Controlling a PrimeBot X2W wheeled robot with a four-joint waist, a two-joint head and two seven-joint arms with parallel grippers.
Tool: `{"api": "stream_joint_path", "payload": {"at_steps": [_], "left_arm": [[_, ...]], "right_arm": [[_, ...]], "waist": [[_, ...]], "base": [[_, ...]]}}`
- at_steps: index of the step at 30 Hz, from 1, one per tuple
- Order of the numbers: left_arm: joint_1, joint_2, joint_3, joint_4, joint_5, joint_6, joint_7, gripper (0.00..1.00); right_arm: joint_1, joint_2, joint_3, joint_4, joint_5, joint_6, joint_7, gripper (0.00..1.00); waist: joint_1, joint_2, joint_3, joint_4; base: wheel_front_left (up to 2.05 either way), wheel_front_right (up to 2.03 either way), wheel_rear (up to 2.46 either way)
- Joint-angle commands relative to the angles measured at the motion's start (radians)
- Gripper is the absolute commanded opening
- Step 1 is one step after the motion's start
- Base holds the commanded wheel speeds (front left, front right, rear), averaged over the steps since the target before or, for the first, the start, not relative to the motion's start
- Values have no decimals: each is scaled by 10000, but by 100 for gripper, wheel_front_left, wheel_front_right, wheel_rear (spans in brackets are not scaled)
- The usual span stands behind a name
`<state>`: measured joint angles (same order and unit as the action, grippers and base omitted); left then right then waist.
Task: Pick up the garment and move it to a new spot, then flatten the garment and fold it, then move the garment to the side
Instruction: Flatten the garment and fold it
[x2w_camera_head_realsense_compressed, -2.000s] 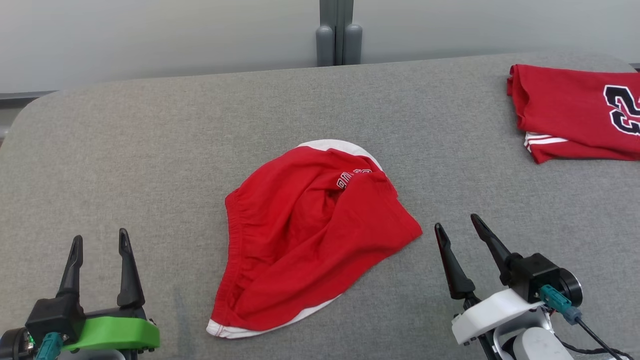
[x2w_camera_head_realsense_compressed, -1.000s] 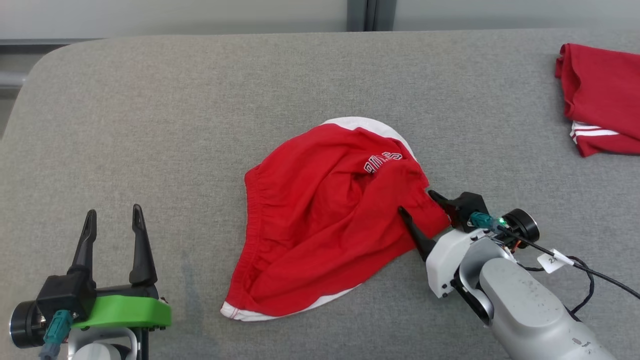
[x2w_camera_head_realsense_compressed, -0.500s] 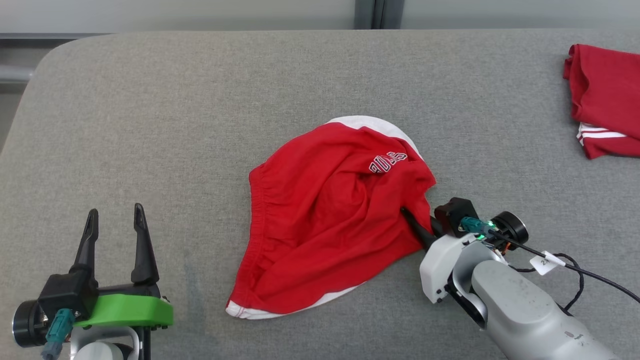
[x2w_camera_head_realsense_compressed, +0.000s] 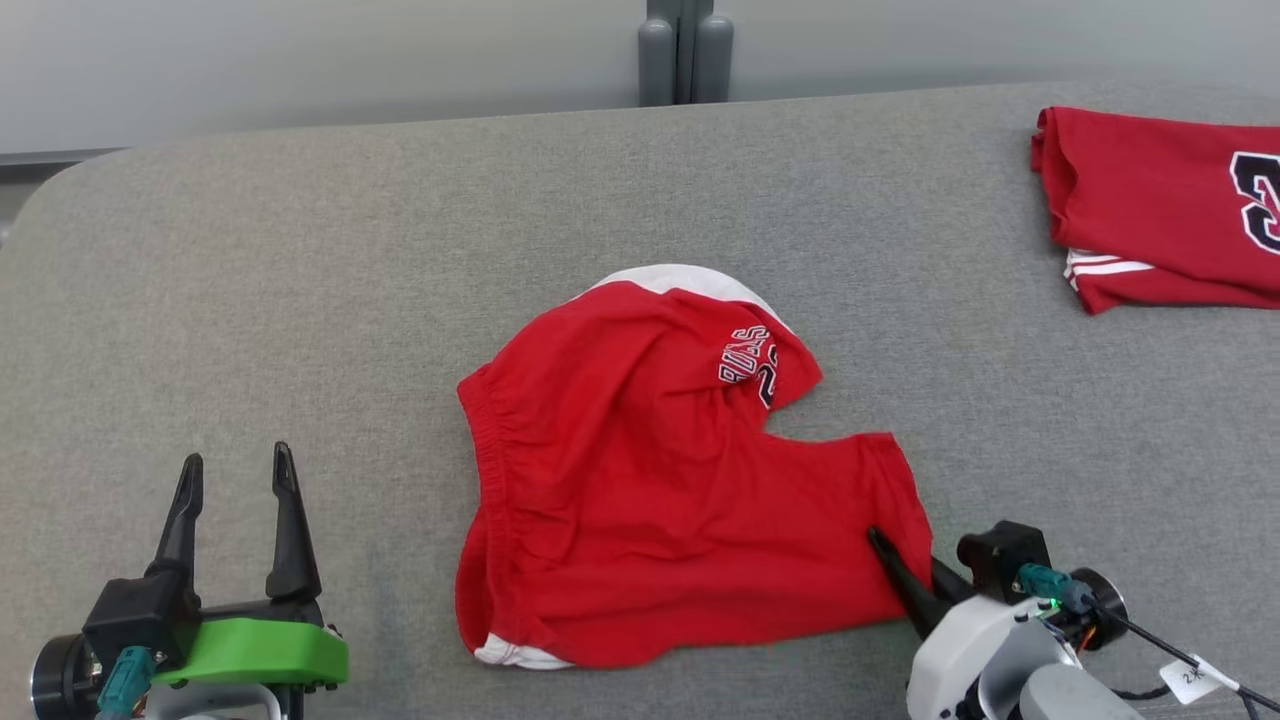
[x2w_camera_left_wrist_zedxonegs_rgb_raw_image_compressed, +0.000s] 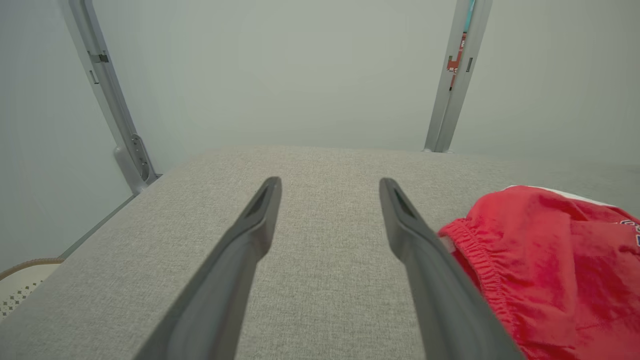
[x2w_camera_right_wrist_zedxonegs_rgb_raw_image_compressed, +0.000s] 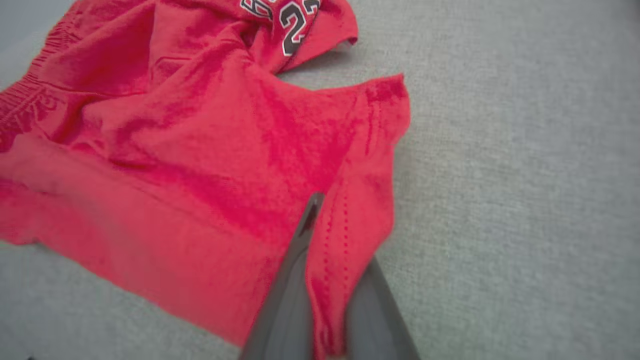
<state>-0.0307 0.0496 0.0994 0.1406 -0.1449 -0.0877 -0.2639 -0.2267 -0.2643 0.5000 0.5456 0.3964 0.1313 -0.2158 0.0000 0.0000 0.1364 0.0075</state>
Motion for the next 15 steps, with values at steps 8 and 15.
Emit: {"api": "stream_joint_path", "payload": {"at_steps": [8,15], "left_arm": [[71,21,42,-42,-105,15,4,100],[-29,21,37,-5,-33,-46,4,100]], "right_arm": [[1299,-88,-1357,-2059,-658,-11,1167,100],[830,-137,-1856,-3292,-1442,-11,1731,100]], "waist": [[0,0,2,-410],[0,0,-4,-412]], "base": [[0,0,0],[0,0,0]]}}
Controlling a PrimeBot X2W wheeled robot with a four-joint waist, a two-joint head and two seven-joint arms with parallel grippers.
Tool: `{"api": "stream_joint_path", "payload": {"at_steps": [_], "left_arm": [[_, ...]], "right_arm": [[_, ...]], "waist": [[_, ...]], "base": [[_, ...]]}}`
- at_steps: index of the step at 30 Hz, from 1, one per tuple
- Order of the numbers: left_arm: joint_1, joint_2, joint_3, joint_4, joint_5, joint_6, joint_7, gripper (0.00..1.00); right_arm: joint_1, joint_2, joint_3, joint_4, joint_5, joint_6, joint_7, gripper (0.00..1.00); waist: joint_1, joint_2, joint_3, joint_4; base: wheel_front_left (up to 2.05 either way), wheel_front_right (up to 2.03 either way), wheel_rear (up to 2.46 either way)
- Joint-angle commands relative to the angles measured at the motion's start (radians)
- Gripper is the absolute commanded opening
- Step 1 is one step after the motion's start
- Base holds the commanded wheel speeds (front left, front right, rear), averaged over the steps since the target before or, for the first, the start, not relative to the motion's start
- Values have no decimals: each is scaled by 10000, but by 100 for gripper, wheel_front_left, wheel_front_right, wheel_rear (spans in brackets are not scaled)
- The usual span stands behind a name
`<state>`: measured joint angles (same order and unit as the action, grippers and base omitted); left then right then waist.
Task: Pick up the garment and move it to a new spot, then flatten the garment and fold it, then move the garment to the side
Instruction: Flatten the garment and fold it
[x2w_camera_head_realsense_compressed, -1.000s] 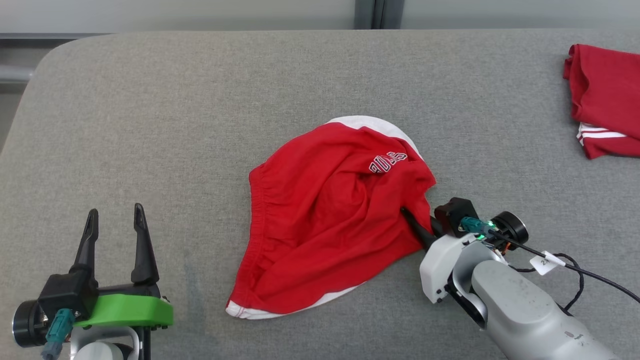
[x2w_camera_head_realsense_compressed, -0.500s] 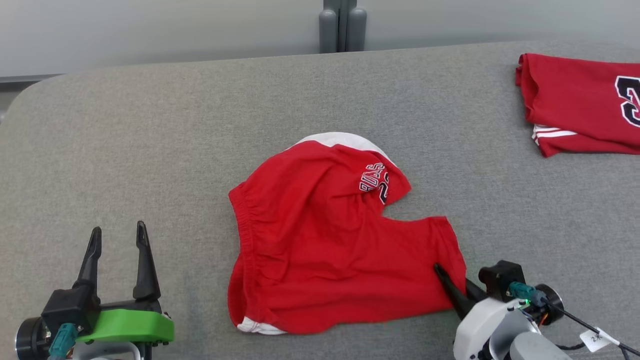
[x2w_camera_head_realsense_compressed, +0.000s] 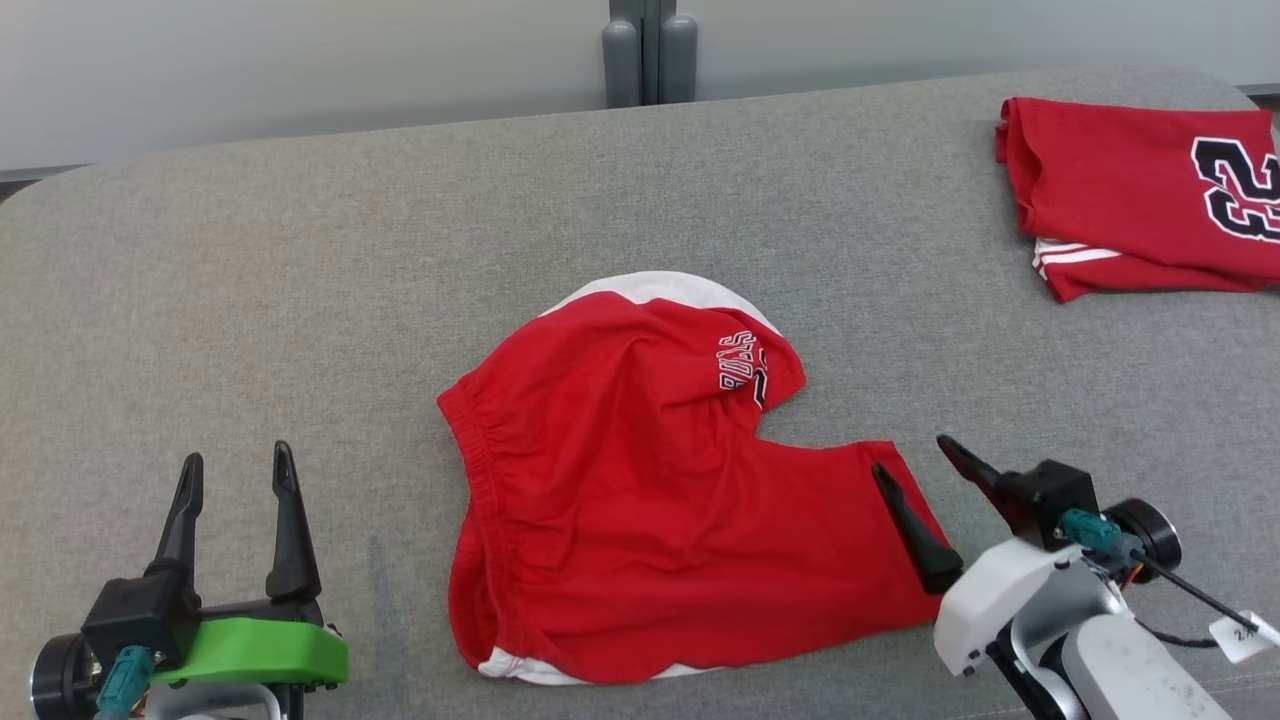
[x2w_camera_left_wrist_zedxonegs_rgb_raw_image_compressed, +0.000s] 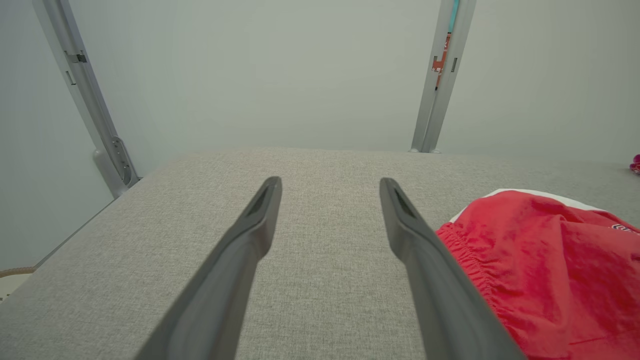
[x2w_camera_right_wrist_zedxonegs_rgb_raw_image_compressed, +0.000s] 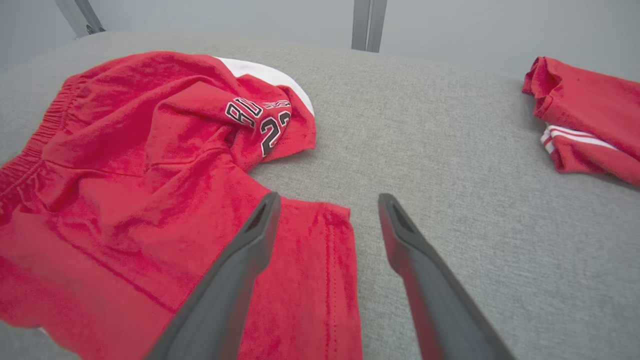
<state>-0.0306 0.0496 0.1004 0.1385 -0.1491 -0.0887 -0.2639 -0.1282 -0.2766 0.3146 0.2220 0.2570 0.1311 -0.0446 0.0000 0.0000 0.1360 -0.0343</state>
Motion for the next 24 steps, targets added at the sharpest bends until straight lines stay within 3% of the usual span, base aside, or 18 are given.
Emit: {"api": "stream_joint_path", "payload": {"at_steps": [1,11,24], "left_arm": [[-44,21,33,20,32,-47,4,100],[-249,21,-62,39,59,-102,4,100],[-442,21,10,51,-24,-97,4,100]], "right_arm": [[-294,-30,13,-157,-101,-9,125,100],[-1453,-303,647,528,-181,-9,1219,100],[-1911,-154,1199,2716,271,-9,1117,100]], "waist": [[0,0,-1,17],[0,0,188,330],[0,0,512,650]], "base": [[0,0,0],[0,0,0],[0,0,0]]}}
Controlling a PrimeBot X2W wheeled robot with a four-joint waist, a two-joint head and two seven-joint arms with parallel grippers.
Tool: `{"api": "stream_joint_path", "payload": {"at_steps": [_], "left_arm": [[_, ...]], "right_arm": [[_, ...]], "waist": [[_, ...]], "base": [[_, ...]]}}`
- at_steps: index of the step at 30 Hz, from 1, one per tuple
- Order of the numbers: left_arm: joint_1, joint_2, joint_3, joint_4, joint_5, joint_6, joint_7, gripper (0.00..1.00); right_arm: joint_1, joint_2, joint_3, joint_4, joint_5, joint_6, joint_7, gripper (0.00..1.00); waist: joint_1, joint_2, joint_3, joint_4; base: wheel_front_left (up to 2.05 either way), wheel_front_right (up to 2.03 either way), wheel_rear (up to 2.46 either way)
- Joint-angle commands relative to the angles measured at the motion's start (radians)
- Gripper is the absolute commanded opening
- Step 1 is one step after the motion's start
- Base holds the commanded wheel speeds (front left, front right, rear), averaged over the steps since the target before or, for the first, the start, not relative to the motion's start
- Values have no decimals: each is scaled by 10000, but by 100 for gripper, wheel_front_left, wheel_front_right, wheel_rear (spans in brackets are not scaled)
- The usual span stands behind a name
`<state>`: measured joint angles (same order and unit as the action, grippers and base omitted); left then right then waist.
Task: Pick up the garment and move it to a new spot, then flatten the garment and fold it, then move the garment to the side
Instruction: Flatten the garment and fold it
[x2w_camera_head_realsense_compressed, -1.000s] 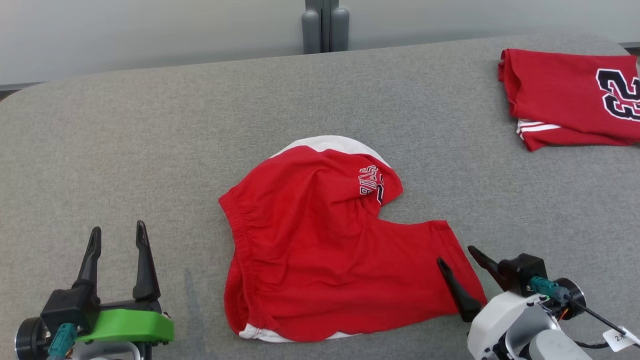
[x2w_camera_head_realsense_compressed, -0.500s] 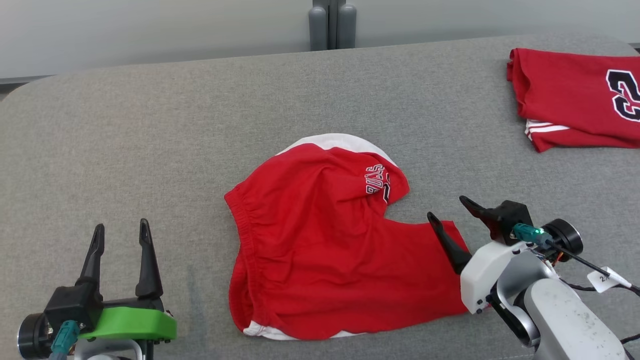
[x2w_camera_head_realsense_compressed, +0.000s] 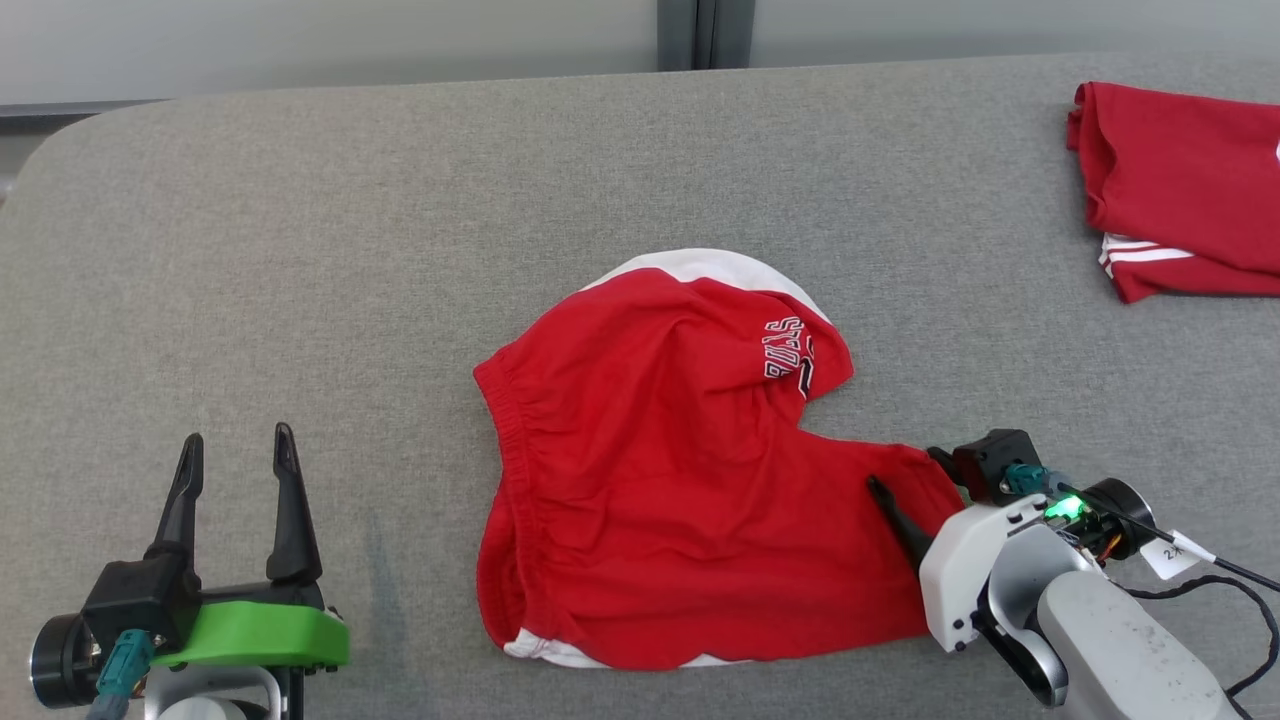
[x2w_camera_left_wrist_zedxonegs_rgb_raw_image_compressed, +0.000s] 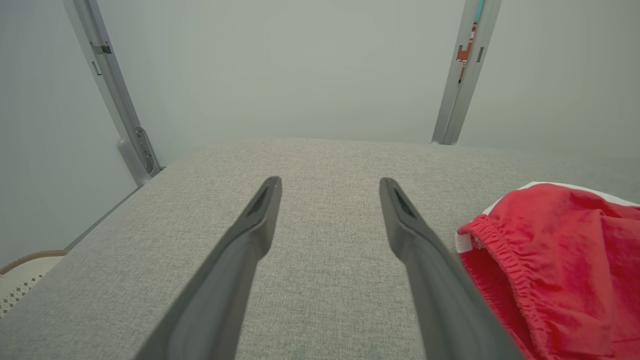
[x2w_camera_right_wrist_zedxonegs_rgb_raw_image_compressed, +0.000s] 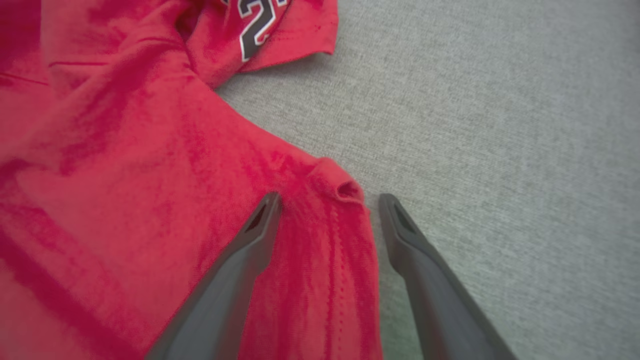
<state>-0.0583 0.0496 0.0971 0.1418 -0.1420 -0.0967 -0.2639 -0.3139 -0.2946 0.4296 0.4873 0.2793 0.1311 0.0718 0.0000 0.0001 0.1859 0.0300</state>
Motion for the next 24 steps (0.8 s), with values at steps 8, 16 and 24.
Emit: {"api": "stream_joint_path", "payload": {"at_steps": [8,16,24], "left_arm": [[-238,21,6,-4,-33,-32,4,100],[-218,21,86,-59,-3,-15,4,100],[-423,21,37,-37,-61,-50,4,100]], "right_arm": [[-405,258,895,536,677,-2,-596,0],[-1361,68,426,876,525,-9,-1586,0],[-2885,510,159,2125,297,-9,-1880,0]], "waist": [[0,-1,70,-4],[0,-1,93,-31],[0,-1,223,139]], "base": [[0,0,0],[0,0,0],[0,0,0]]}}
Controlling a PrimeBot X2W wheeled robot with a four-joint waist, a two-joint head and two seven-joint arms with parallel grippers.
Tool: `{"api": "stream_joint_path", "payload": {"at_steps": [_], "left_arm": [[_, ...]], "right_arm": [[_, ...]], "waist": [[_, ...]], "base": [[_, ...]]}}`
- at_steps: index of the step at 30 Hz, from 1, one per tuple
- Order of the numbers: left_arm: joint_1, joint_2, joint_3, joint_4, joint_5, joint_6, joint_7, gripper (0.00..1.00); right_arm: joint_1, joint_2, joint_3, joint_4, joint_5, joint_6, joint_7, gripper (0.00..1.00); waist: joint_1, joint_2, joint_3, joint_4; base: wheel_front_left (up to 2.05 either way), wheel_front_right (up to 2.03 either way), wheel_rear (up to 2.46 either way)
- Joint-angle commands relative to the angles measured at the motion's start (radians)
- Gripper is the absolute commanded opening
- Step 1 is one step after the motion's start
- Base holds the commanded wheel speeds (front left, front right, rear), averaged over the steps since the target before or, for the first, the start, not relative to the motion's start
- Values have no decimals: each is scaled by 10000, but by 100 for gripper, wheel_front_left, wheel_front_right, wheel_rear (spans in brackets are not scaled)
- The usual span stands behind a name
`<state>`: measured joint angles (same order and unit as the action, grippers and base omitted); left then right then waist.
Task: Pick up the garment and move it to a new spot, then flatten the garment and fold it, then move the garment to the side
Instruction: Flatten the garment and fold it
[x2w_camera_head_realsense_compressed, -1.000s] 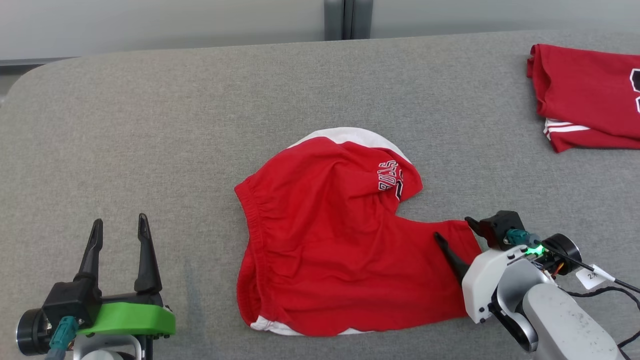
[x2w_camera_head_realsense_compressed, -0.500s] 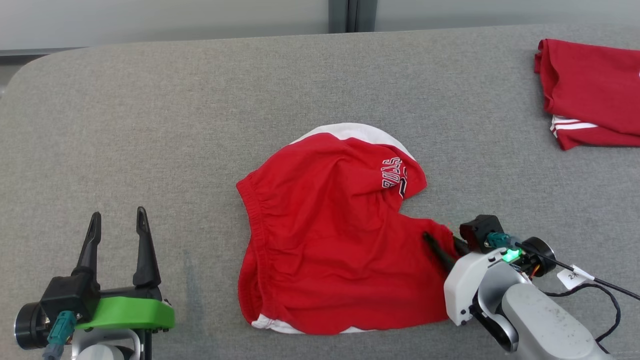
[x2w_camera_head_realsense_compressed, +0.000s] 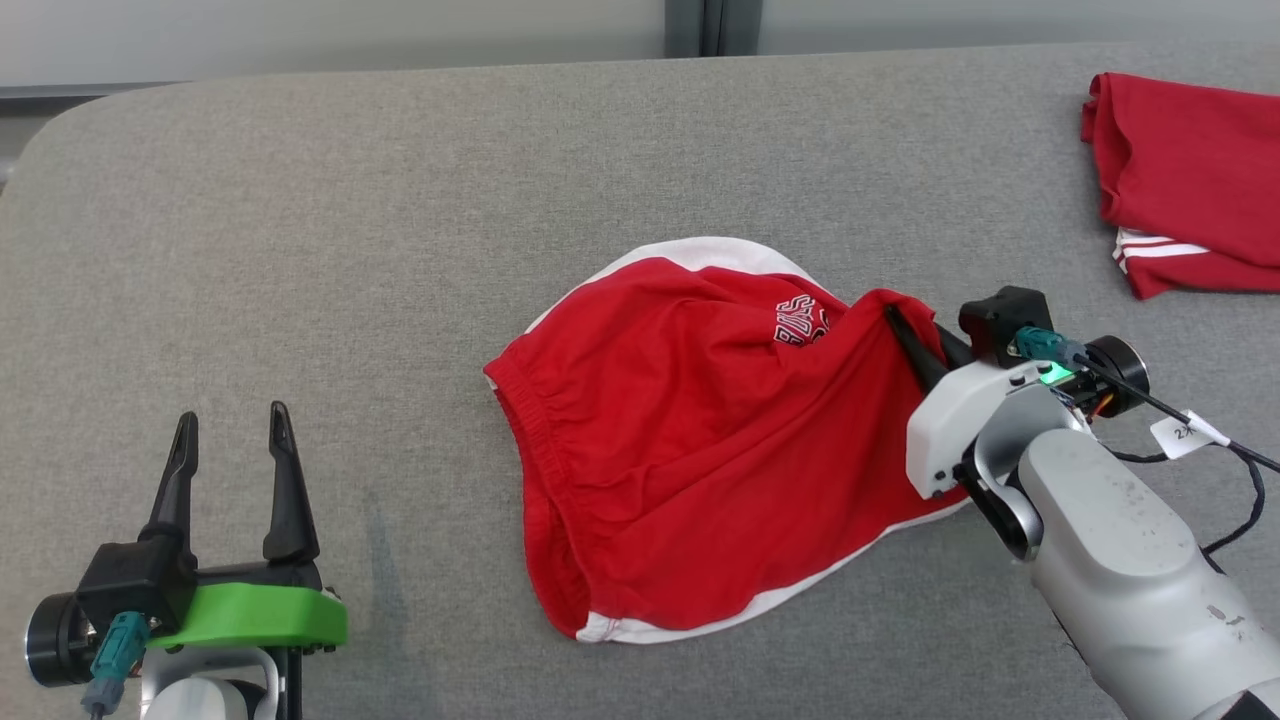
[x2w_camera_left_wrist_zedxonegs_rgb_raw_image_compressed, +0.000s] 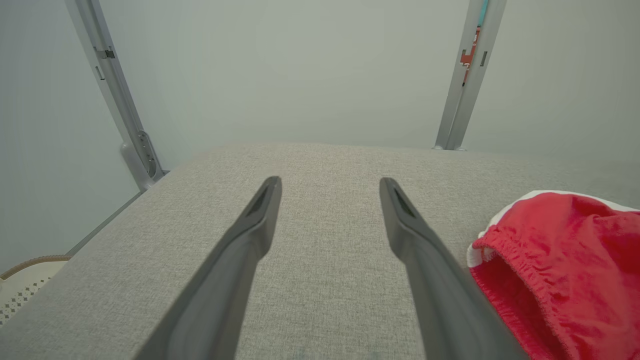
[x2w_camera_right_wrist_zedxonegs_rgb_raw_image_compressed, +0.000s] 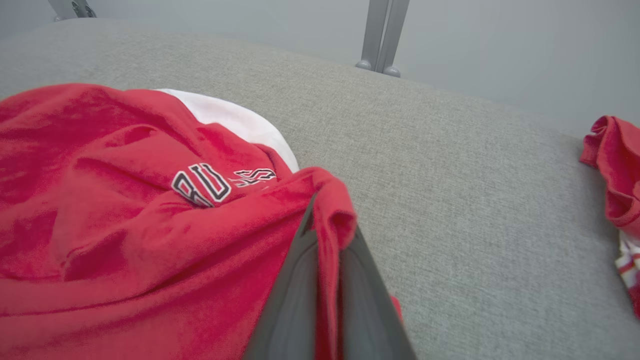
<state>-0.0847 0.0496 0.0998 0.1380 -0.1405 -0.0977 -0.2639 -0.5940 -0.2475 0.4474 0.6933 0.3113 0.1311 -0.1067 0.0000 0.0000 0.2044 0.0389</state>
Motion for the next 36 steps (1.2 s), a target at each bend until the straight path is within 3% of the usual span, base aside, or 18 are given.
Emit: {"api": "stream_joint_path", "payload": {"at_steps": [1,5,6,7,12,16,26,36], "left_arm": [[-186,21,3,-1,-90,-41,4,100],[-306,21,-61,25,-133,-43,4,100],[-328,21,-77,40,-147,-36,4,100],[-344,21,-104,57,-151,-31,4,100],[-138,21,-166,74,-154,72,4,100],[84,21,-27,116,-52,71,4,100],[450,21,147,132,289,-54,5,100],[860,21,227,116,515,-120,5,100]], "right_arm": [[-301,171,-66,327,-5,-9,-153,0],[-931,522,14,1461,-60,-9,-279,0],[-1061,585,40,1695,-88,-9,-355,55],[-1201,670,42,1956,-55,-9,-490,100],[-1468,805,-120,2739,31,-9,-1221,100],[-1253,819,-483,2481,121,-9,-1554,100],[1177,863,-2666,-1756,-952,-9,-1578,100],[3634,1353,-3751,-4221,-1617,-9,-1579,100]], "waist": [[0,0,65,80],[0,0,182,195],[0,0,198,223],[0,0,207,256],[0,0,58,261],[0,0,-206,90],[0,0,-783,-390],[0,0,-1186,-724]], "base": [[0,0,0],[0,0,0],[0,0,0],[0,0,0],[0,0,0],[0,0,0],[0,0,0],[0,0,0]]}}
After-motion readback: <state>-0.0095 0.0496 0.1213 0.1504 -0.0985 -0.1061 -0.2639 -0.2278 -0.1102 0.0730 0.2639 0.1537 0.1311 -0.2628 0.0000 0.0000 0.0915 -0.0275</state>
